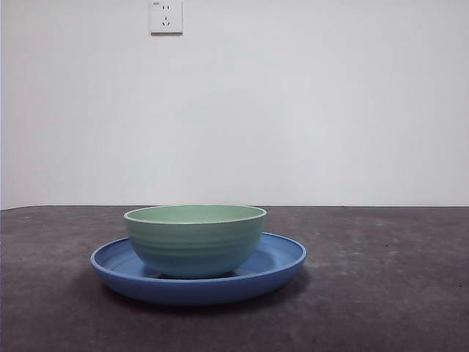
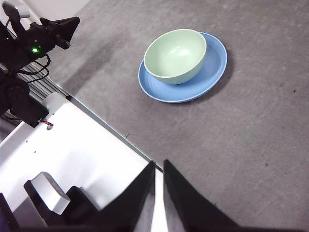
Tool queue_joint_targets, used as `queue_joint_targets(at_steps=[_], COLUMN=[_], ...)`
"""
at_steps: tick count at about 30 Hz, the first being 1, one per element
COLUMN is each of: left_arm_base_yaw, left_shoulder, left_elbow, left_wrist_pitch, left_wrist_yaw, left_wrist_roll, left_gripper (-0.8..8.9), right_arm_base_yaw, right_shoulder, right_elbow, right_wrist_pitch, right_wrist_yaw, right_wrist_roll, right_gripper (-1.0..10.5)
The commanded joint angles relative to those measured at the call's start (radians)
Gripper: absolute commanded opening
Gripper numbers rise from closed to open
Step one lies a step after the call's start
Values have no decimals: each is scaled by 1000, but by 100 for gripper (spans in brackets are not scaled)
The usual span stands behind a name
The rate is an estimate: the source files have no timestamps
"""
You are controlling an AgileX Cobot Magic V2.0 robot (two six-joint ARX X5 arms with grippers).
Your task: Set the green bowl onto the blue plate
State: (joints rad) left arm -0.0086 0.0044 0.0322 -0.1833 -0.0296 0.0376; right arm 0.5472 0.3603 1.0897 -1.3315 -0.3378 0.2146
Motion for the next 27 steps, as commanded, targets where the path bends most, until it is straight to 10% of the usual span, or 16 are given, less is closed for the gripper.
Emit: queue_joint_targets(at_steps=[1, 27], left_arm_base_yaw=[2, 2], left_shoulder=[-1, -1], left_elbow=[-21, -21], left_wrist_pitch=[-4, -4], left_wrist_yaw=[-6, -6], left_wrist_roll=[-5, -5], left_gripper=[28, 28], right_arm_base_yaw=[5, -120], right_shoulder=[1, -1], right_elbow=[11, -62], right_wrist_pitch=[7, 150], right_wrist_yaw=[-2, -5], right_wrist_roll=[9, 6], right_gripper=[24, 24])
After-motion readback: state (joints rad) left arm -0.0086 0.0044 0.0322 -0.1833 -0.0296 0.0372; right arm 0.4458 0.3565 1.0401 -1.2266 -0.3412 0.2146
